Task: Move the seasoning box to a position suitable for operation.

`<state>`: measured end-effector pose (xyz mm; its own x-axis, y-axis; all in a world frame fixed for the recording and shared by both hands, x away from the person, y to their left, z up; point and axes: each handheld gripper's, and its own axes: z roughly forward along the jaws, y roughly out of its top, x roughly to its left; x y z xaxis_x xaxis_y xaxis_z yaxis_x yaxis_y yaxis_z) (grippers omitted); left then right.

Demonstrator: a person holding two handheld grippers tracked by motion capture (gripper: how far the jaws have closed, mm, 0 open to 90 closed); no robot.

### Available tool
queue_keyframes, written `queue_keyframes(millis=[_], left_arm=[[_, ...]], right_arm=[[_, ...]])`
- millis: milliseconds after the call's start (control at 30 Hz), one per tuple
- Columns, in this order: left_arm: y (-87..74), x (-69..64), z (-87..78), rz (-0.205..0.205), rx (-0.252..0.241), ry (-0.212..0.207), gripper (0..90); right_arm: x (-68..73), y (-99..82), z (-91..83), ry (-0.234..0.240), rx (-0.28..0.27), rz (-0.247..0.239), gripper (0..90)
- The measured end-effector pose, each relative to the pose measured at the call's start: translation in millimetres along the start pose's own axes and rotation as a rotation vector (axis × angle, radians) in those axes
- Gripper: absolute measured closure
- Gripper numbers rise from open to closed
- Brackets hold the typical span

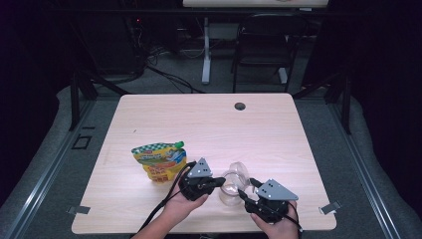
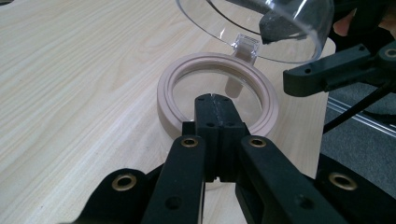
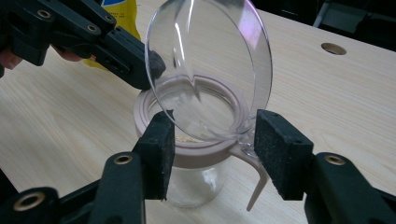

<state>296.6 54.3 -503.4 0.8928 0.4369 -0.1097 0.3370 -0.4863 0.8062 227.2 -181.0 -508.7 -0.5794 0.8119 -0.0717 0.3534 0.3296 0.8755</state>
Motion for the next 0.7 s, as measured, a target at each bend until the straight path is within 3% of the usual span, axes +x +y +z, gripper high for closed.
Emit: queue_keyframes(millis=[400,700], left_arm=[[-1.1,1.7,0.0,-0.009,-0.007,-0.013,90.0],[-1.9,2.2,0.4,-0.013,-0.017,-0.017,90.0]], right_arm=[[-10.8,-4.6,-11.3,-0.017,-0.021,0.063,57.7],[-17.4,-8.7,-13.8,-0.015,-0.011,0.081,61.6]])
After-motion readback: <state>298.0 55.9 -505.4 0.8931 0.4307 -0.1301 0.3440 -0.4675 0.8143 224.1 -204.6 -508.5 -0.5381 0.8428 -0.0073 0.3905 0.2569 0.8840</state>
